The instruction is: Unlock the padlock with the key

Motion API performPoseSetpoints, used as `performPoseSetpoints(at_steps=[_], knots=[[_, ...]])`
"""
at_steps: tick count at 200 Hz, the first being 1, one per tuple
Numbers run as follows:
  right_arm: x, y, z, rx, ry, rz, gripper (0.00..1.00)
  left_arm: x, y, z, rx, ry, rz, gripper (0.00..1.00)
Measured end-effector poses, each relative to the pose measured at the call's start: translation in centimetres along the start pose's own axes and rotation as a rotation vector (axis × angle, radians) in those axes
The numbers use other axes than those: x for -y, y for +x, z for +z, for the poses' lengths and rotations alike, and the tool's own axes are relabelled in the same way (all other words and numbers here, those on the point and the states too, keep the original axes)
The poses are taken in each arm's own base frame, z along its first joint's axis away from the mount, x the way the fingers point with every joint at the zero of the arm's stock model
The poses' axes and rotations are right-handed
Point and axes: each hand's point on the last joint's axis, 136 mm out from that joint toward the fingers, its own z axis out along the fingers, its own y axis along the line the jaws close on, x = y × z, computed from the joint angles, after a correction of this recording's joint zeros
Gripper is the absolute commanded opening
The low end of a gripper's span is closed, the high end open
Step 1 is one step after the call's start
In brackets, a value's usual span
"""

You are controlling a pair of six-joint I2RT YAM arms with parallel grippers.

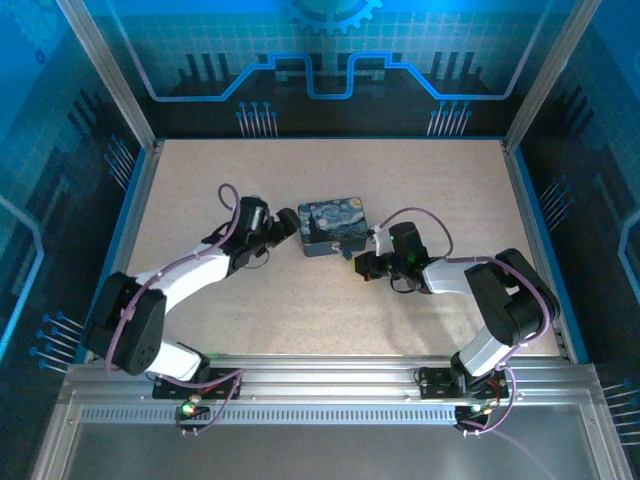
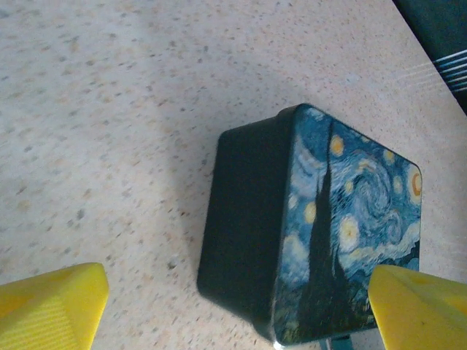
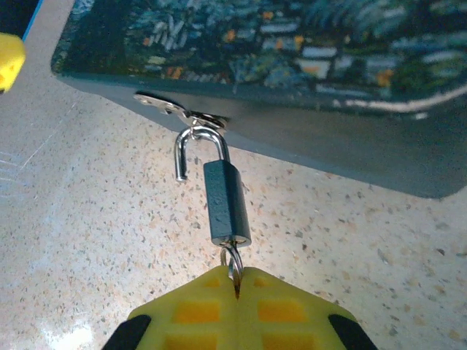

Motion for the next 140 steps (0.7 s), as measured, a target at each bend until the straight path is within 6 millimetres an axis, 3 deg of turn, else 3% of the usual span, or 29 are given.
performPoseSetpoints(at_steps=[56,140], knots=[[0.1,0.4,0.1,-0.016,-0.009,0.023,0.05,2.0,-0.8,3.8,-0.070,-0.005,0.081,0.93],[1.0,2.0,0.1,-0.065,0.016,0.056,0.16,0.3,0.1,7.1,-0.140,-0.079,0.115,0.94]])
